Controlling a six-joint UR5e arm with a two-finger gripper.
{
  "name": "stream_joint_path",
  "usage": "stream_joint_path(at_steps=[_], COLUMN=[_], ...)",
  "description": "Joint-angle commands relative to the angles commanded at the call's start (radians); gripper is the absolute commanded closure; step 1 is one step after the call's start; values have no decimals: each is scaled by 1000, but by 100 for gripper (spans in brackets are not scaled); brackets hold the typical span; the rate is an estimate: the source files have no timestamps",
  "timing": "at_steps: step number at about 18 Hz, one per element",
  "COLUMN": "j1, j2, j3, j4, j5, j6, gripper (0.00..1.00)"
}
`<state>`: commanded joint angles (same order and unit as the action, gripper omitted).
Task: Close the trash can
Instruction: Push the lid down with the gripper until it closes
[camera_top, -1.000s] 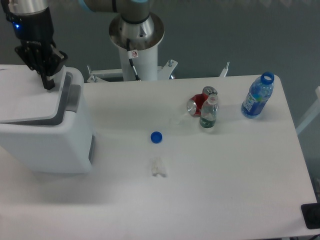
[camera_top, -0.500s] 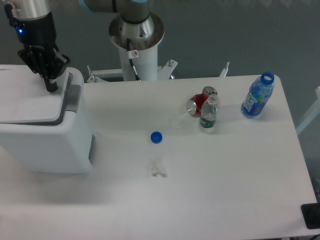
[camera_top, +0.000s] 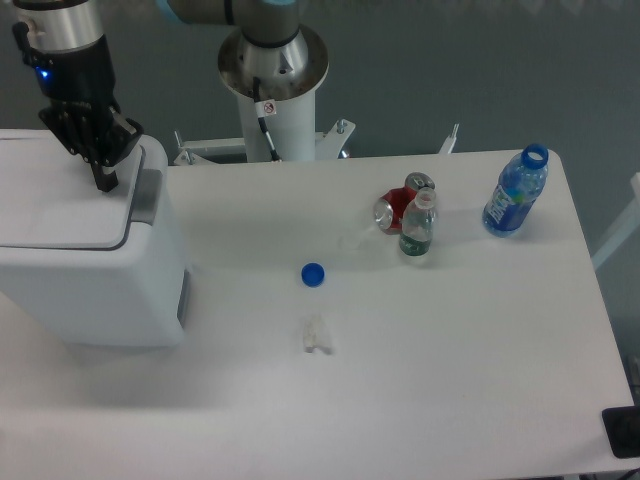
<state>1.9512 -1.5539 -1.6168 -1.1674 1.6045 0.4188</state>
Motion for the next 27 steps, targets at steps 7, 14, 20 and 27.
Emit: stream_joint_path(at_steps=[7, 14, 20, 27], j1=[0, 0, 2, 11], j2=[-12, -12, -18, -20], j3=[0, 0, 0, 2], j4=[0, 0, 0, 0], j5=[2, 2, 2, 2], j6=[0, 2, 2, 3], gripper=[100, 100, 100, 100])
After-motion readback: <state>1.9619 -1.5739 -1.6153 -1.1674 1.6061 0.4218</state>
